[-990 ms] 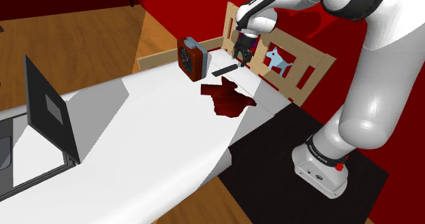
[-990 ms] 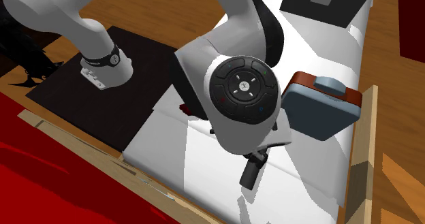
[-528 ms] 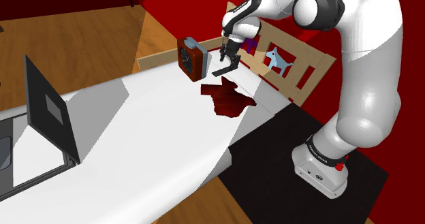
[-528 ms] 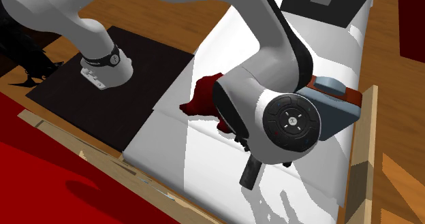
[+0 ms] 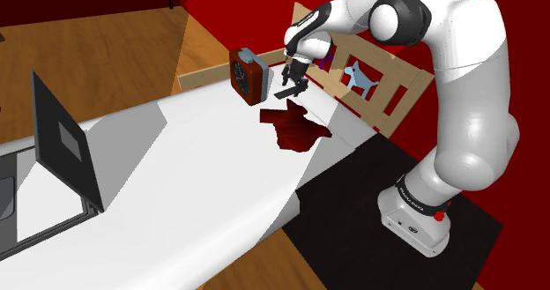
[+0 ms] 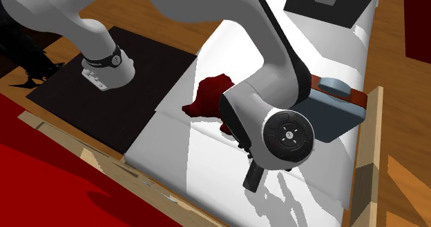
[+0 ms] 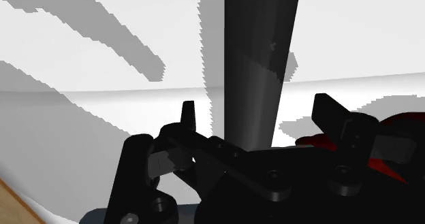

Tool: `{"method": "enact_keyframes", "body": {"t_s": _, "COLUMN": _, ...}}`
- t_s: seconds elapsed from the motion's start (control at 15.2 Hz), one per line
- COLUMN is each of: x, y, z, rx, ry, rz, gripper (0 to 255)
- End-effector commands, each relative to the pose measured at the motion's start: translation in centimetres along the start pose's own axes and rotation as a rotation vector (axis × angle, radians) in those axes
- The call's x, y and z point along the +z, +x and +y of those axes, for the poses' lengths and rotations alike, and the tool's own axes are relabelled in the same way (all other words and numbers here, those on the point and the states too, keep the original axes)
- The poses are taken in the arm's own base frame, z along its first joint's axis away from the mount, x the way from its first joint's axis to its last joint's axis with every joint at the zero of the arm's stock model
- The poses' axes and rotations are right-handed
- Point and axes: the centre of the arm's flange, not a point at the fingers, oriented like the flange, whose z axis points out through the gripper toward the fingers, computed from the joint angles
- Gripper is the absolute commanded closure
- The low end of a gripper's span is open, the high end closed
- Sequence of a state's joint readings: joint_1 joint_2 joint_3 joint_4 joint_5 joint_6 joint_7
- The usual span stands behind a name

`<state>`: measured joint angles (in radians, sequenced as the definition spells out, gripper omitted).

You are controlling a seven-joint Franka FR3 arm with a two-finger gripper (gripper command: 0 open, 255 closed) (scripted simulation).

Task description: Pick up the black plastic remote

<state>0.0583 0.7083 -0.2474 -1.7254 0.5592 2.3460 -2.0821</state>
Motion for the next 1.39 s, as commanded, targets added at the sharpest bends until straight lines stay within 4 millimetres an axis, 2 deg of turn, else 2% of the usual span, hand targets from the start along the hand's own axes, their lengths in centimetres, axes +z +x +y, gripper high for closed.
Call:
{"method": "enact_keyframes", "body": {"t_s": 0.0, "x": 0.2, "y": -0.1, "z": 0.0, "rx": 0.0, "ry": 0.0, "rz": 0.0, "gripper": 0}}
{"method": "enact_keyframes", "body": {"t_s": 0.07, "x": 0.2, "y": -0.1, "z": 0.0, "rx": 0.0, "ry": 0.0, "rz": 0.0, "gripper": 255}}
{"method": "enact_keyframes", "body": {"t_s": 0.66, "x": 0.2, "y": -0.1, "z": 0.0, "rx": 0.0, "ry": 0.0, "rz": 0.0, "gripper": 255}}
{"method": "enact_keyframes", "body": {"t_s": 1.32, "x": -5.0, "y": 1.1, "z": 0.2, "rx": 0.0, "ry": 0.0, "rz": 0.0, "gripper": 255}}
